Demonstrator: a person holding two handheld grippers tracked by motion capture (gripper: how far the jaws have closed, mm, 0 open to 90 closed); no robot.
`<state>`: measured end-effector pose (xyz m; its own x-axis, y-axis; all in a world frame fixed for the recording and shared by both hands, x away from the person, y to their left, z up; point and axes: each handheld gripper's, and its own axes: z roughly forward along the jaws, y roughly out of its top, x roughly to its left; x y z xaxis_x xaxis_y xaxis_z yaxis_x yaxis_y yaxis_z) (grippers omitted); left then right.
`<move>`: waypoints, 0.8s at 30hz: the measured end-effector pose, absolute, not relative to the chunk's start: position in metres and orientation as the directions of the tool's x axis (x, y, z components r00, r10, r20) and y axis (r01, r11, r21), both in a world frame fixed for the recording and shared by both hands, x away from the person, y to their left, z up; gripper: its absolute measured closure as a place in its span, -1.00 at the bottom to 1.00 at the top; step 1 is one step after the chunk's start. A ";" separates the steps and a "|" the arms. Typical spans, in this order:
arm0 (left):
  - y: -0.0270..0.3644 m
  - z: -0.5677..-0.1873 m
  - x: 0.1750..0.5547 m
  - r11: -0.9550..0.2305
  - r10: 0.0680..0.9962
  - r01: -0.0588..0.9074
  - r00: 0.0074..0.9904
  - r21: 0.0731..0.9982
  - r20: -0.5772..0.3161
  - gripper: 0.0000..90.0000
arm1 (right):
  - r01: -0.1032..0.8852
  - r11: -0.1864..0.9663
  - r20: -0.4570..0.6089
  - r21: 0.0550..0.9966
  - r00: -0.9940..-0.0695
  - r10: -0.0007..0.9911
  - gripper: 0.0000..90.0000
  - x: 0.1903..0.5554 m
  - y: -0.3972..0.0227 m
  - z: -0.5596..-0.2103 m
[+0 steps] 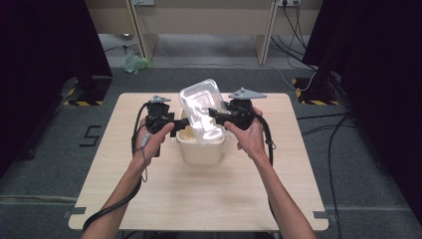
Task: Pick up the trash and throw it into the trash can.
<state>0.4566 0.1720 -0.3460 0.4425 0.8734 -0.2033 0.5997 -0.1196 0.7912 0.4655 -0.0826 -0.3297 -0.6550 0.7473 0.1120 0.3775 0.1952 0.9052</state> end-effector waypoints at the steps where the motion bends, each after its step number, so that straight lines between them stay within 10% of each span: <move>1: 0.173 -0.346 0.458 -0.121 0.875 0.599 0.441 0.791 -0.200 -0.29 | 0.372 0.199 0.106 0.906 -0.657 0.746 0.01 0.468 -0.081 -0.332; 24: 0.194 -0.363 0.472 -0.072 0.900 0.639 0.373 0.766 -0.226 -0.47 | 0.413 0.306 0.049 0.858 -0.658 0.751 -0.23 0.475 -0.066 -0.375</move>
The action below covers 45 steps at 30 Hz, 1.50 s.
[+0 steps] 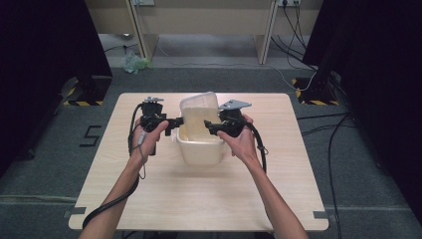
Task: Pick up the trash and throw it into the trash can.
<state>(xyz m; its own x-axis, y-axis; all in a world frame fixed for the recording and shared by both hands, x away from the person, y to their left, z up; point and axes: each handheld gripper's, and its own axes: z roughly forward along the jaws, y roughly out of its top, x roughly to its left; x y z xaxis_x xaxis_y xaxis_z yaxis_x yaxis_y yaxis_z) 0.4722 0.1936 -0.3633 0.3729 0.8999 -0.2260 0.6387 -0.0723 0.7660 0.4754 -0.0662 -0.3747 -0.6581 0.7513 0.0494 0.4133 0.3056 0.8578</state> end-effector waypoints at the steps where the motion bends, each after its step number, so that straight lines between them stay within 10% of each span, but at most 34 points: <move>1: 0.197 -0.363 0.472 -0.066 0.902 0.641 0.367 0.765 -0.229 -0.48 | 0.416 0.301 0.057 0.858 -0.660 0.749 -0.26 0.475 -0.067 -0.374; 45: 0.217 -0.379 0.420 -0.101 0.852 0.618 0.458 0.779 -0.253 -0.59 | 0.446 0.231 0.101 0.865 -0.605 0.790 -0.52 0.436 -0.147 -0.379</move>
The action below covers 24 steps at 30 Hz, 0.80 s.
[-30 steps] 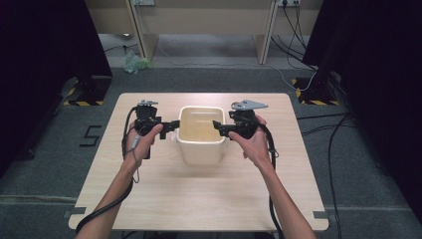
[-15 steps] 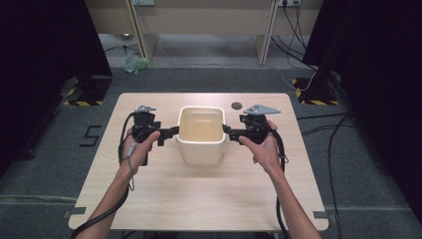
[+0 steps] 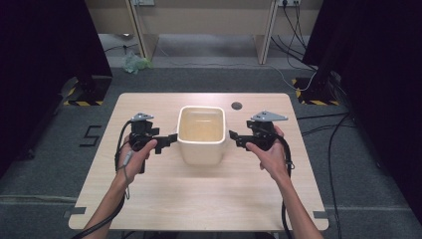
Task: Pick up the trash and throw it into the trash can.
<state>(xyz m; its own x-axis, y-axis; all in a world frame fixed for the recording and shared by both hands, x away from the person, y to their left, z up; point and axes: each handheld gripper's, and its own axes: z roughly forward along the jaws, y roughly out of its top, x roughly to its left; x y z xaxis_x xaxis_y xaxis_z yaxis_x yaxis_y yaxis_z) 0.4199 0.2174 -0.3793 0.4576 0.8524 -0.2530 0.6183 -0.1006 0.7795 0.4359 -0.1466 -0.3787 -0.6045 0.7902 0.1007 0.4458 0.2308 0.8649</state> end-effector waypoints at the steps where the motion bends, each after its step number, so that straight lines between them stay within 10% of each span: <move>1: 0.218 -0.380 0.418 -0.102 0.851 0.617 0.461 0.780 -0.253 -0.59 | 0.448 0.233 0.099 0.863 -0.603 0.791 -0.52 0.435 -0.149 -0.381; 24: 0.221 -0.425 0.386 -0.138 0.842 0.602 0.489 0.786 -0.227 -0.60 | 0.494 0.235 0.100 0.837 -0.561 0.822 -0.52 0.405 -0.188 -0.425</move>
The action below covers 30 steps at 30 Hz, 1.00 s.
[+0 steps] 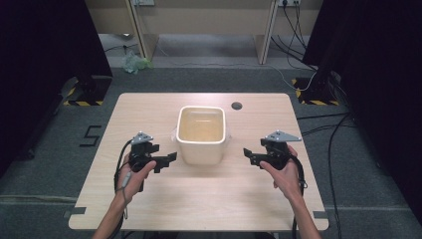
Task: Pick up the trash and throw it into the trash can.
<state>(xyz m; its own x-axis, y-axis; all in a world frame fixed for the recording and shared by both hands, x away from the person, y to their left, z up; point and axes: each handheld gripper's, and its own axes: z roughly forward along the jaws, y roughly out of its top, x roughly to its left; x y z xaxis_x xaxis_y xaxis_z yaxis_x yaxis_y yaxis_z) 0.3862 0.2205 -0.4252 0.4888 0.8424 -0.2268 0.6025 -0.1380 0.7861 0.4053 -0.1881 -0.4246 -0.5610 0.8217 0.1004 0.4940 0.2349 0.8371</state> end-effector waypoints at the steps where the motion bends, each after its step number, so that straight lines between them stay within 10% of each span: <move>1: 0.220 -0.428 0.386 -0.138 0.842 0.602 0.489 0.787 -0.227 -0.60 | 0.494 0.237 0.098 0.837 -0.560 0.823 -0.52 0.404 -0.189 -0.426; 30: 0.215 -0.504 0.353 -0.255 0.845 0.594 0.521 0.763 -0.123 -0.60 | 0.548 0.325 0.054 0.770 -0.565 0.824 -0.53 0.366 -0.194 -0.486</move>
